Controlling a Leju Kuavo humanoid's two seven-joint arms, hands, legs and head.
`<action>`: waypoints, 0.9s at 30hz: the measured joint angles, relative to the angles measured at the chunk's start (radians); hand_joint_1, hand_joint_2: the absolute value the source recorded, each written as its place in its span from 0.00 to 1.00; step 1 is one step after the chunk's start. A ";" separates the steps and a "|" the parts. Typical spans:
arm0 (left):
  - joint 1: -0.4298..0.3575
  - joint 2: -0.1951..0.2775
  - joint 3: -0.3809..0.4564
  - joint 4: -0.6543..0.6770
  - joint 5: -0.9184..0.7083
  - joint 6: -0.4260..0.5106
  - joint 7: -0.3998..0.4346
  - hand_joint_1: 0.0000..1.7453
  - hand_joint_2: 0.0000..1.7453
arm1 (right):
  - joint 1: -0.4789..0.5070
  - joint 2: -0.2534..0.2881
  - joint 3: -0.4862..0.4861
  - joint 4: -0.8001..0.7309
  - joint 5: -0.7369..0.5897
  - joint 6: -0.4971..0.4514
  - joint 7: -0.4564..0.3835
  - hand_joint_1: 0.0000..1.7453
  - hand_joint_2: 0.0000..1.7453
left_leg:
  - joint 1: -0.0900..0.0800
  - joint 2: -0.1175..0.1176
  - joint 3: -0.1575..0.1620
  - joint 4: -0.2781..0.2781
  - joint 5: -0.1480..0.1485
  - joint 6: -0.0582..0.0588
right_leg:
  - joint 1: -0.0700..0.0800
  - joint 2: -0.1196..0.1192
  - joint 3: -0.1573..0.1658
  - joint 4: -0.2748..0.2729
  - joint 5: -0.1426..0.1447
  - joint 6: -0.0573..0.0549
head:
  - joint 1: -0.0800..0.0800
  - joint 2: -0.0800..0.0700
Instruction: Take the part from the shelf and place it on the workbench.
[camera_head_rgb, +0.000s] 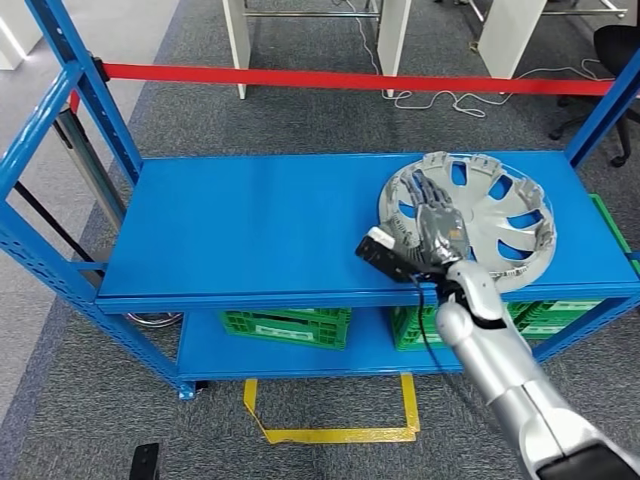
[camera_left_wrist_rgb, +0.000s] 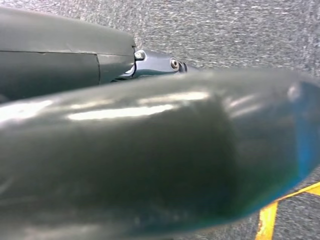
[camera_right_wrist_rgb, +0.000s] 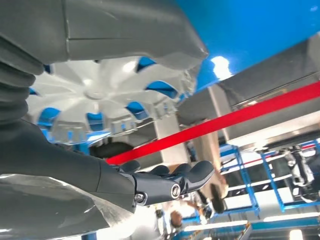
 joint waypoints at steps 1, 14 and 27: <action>0.002 0.000 0.001 0.000 0.000 0.000 0.000 0.00 0.00 | 0.021 0.003 0.003 -0.018 0.020 -0.002 0.022 0.00 1.00 | 0.000 0.000 0.000 0.000 0.000 0.000 | 0.000 0.000 0.000 0.000 0.000 0.000 | 0.000 0.000; 0.012 -0.008 0.020 0.002 -0.007 0.008 -0.003 0.00 0.00 | 0.274 0.053 -0.083 -0.088 0.106 -0.073 0.112 0.00 1.00 | 0.000 0.000 0.000 0.000 -0.002 -0.002 | 0.000 0.001 -0.001 0.000 -0.001 -0.001 | 0.000 0.000; 0.012 -0.009 0.036 0.002 -0.012 0.010 0.000 0.00 0.00 | 0.302 0.067 -0.123 -0.088 0.161 -0.079 0.137 0.00 1.00 | 0.000 0.001 0.000 0.000 -0.002 -0.002 | 0.000 0.001 -0.001 0.000 -0.001 -0.001 | 0.000 0.000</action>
